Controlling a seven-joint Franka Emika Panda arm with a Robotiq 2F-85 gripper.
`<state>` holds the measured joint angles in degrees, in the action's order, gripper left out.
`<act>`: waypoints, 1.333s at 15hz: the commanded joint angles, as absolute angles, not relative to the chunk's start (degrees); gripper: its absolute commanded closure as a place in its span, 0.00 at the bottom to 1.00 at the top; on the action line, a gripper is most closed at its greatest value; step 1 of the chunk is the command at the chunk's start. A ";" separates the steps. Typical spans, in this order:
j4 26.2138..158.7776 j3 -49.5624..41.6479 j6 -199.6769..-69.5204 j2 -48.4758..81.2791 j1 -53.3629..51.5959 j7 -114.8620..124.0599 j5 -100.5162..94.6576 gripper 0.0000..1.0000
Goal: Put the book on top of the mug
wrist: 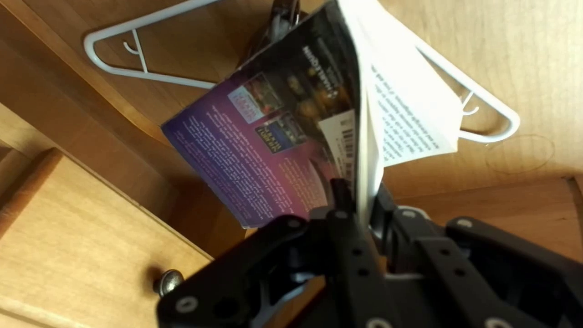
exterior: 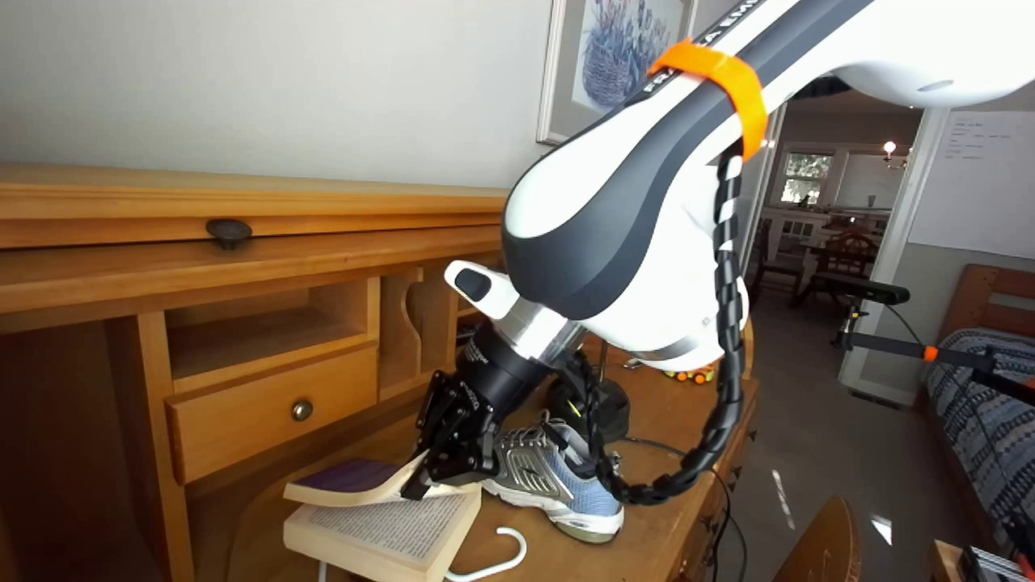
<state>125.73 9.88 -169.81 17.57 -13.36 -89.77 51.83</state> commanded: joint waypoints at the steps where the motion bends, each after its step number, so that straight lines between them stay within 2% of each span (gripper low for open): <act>1: 124.50 8.82 -171.58 19.37 -14.64 -88.36 49.40 0.96; 20: 122.32 7.66 -170.87 22.09 -15.87 -86.81 48.26 0.96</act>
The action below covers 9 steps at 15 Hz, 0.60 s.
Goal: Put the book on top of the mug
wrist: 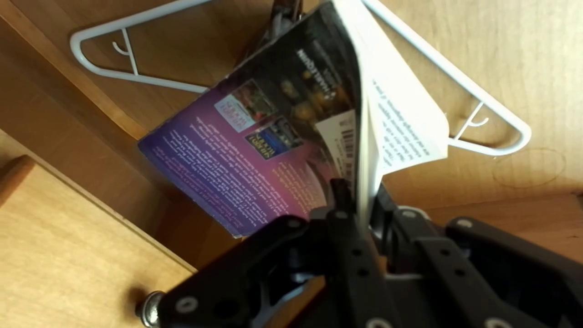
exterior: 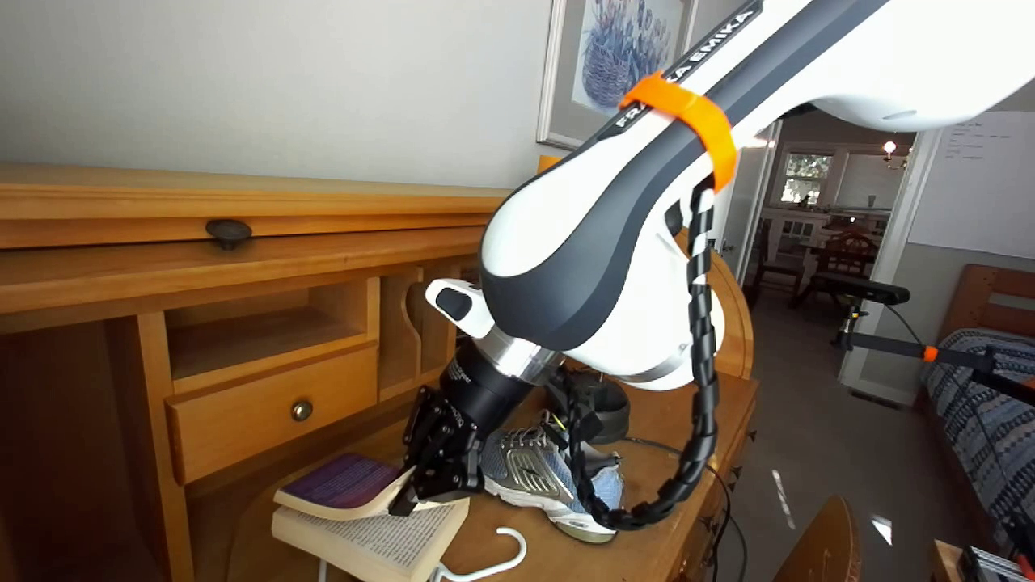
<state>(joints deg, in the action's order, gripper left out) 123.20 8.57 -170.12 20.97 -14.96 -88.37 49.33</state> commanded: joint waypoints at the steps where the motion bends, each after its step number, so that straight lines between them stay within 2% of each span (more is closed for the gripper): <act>1: 122.12 7.59 -170.85 22.12 -15.90 -86.73 48.27 0.96; 9: 121.64 7.29 -170.75 22.40 -16.33 -86.38 48.14 0.96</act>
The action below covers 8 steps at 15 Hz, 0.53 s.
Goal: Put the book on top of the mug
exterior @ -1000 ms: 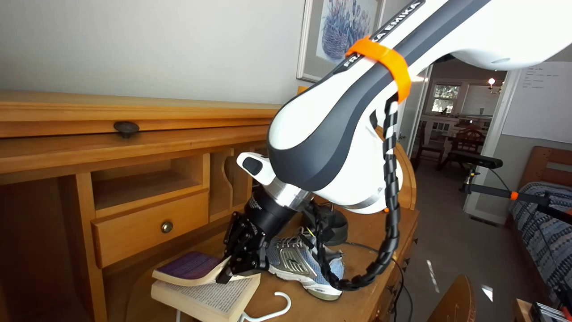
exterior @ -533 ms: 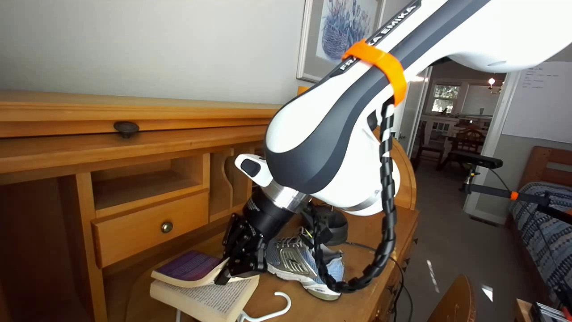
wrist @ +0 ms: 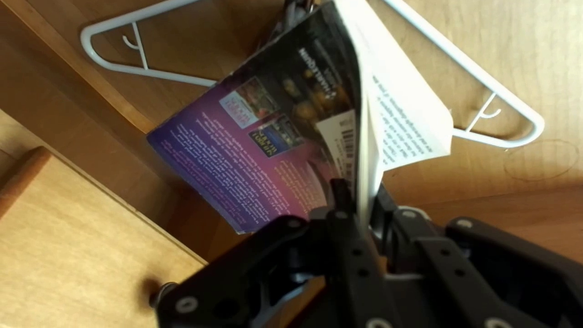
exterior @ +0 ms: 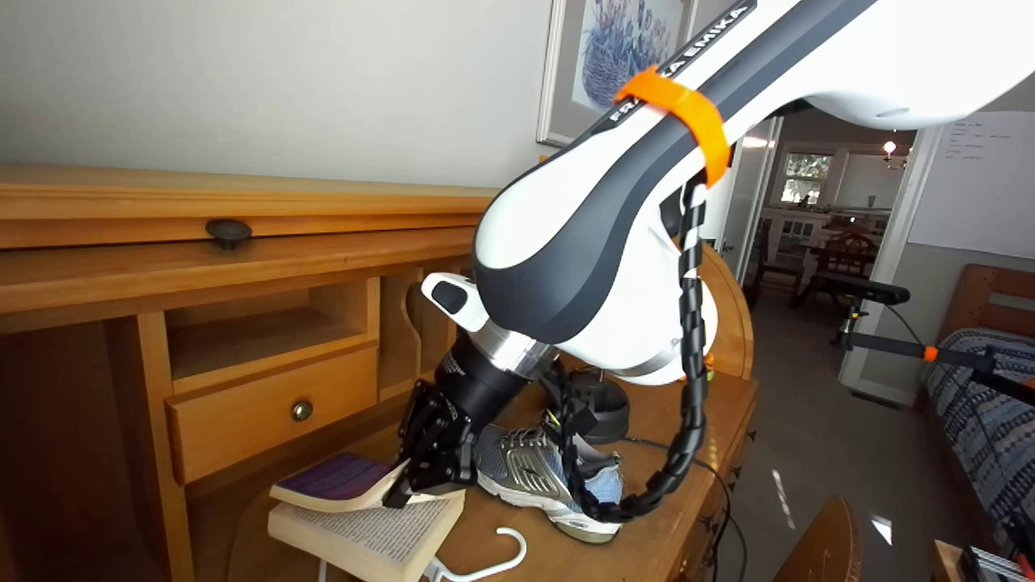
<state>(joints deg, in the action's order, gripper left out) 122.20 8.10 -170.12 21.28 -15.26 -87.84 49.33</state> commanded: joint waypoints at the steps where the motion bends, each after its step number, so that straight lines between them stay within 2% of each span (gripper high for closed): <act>1: 121.63 7.25 -170.66 22.45 -16.42 -86.34 48.12 0.96; 4: 121.70 7.13 -170.51 22.47 -16.63 -86.25 48.12 0.96; 5: 121.73 7.04 -170.50 22.48 -16.72 -86.20 48.11 0.85; 6: 121.75 6.91 -170.47 22.50 -16.80 -86.07 48.09 0.64; 8: 121.77 6.84 -170.50 22.47 -16.90 -85.97 48.11 0.56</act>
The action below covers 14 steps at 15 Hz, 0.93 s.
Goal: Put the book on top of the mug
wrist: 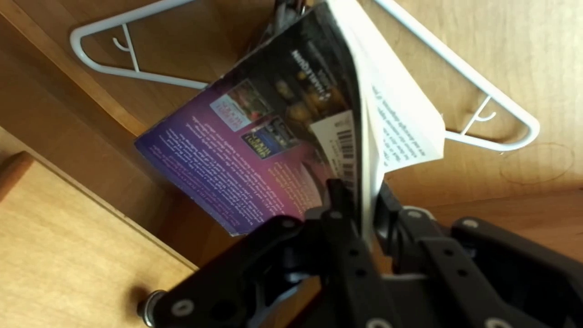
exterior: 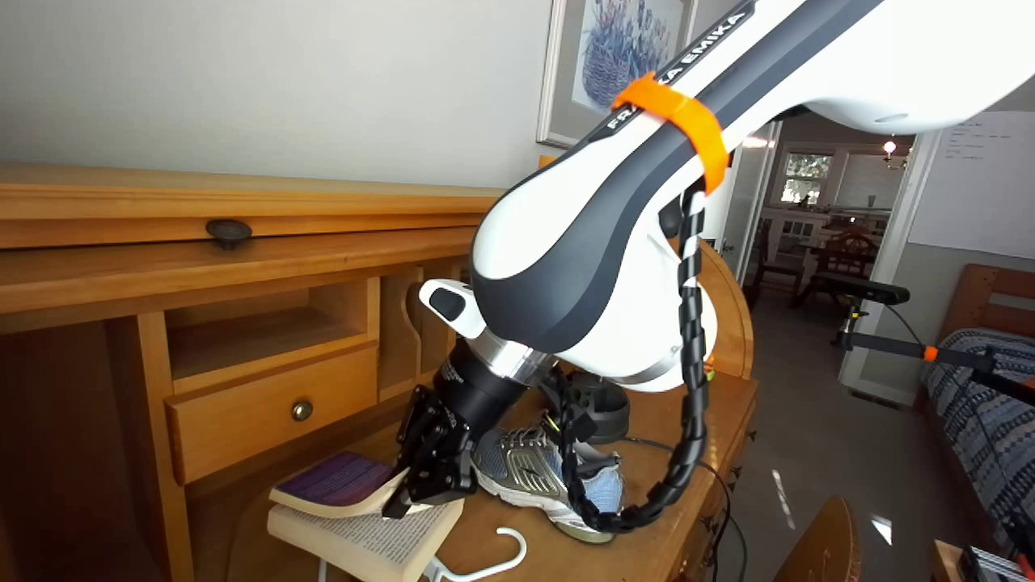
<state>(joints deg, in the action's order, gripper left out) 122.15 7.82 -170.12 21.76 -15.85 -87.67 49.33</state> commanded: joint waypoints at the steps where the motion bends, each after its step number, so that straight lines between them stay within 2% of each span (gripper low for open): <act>1: 121.71 6.85 -170.47 22.44 -16.86 -85.87 48.24 0.50; 5: 121.76 6.85 -170.36 22.14 -16.78 -85.49 48.37 0.19; 8: 121.73 6.96 -170.23 22.04 -16.77 -85.37 48.46 0.01; 14: 123.37 4.89 -165.06 18.40 -19.40 -77.18 46.38 0.00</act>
